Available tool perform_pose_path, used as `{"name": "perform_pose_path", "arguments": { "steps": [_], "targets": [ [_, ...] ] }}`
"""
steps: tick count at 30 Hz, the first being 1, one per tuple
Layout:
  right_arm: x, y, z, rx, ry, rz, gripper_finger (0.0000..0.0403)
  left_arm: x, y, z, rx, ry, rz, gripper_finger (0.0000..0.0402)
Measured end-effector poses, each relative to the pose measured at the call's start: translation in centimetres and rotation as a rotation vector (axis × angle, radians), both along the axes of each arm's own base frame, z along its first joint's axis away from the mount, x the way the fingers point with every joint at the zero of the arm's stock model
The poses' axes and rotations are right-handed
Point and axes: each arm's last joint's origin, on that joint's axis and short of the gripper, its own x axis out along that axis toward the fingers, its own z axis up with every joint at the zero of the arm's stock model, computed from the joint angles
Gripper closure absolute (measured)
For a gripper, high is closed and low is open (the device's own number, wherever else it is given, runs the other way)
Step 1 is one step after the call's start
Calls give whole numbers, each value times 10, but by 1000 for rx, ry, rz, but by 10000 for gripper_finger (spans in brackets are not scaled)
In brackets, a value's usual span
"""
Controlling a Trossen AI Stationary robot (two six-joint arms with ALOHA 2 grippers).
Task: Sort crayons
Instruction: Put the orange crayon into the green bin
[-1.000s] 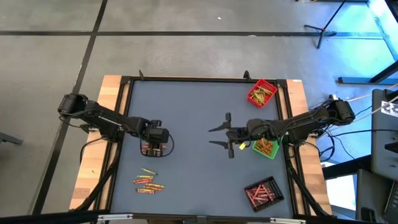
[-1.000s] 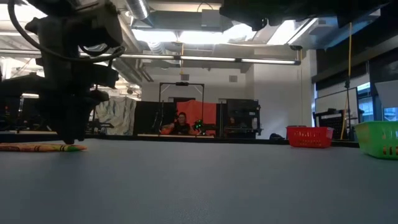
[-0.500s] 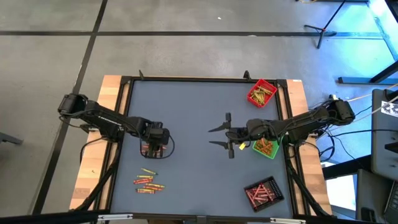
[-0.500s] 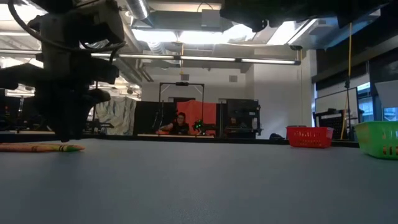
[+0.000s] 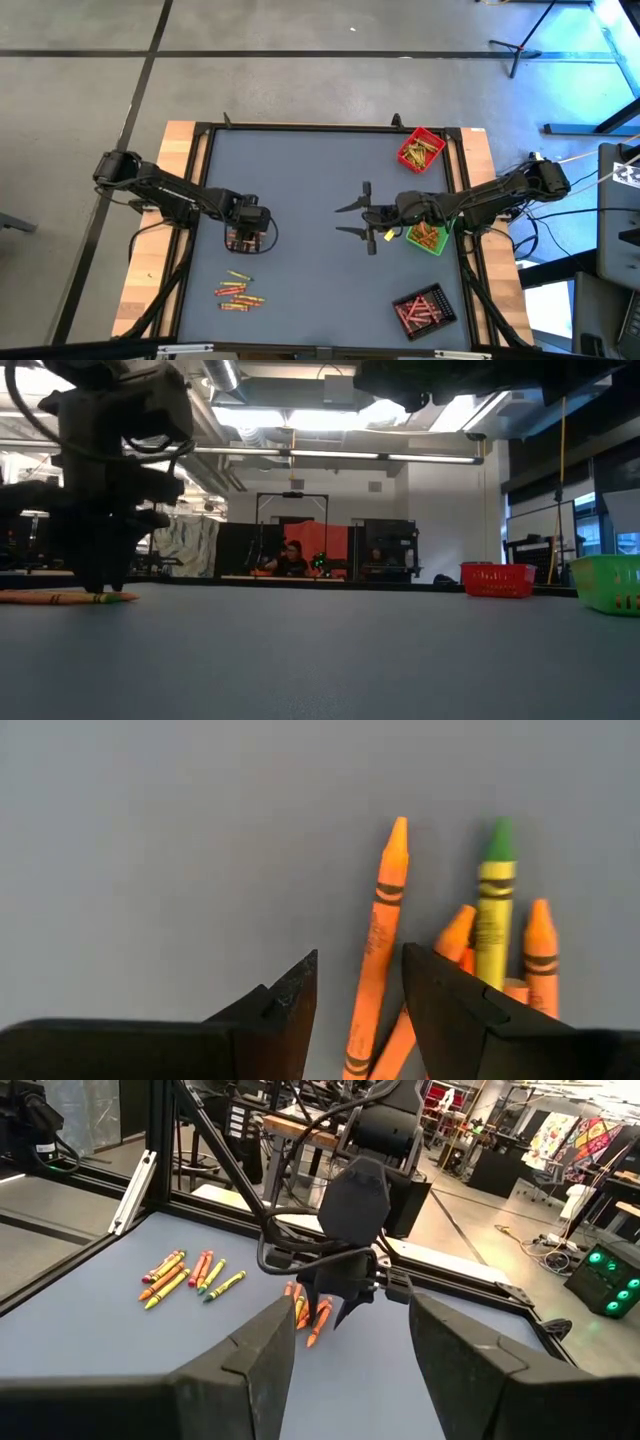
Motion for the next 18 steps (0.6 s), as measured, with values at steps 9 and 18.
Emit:
{"name": "perform_pose_path", "arguments": {
  "steps": [9, 18],
  "targets": [
    [0, 0, 0, 0, 0, 0, 207, -1, 3, -3, 13, -15, 16, 281],
    [0, 0, 0, 0, 1, 0, 207, 1, 12, -3, 26, -30, 49, 379]
  ]
}}
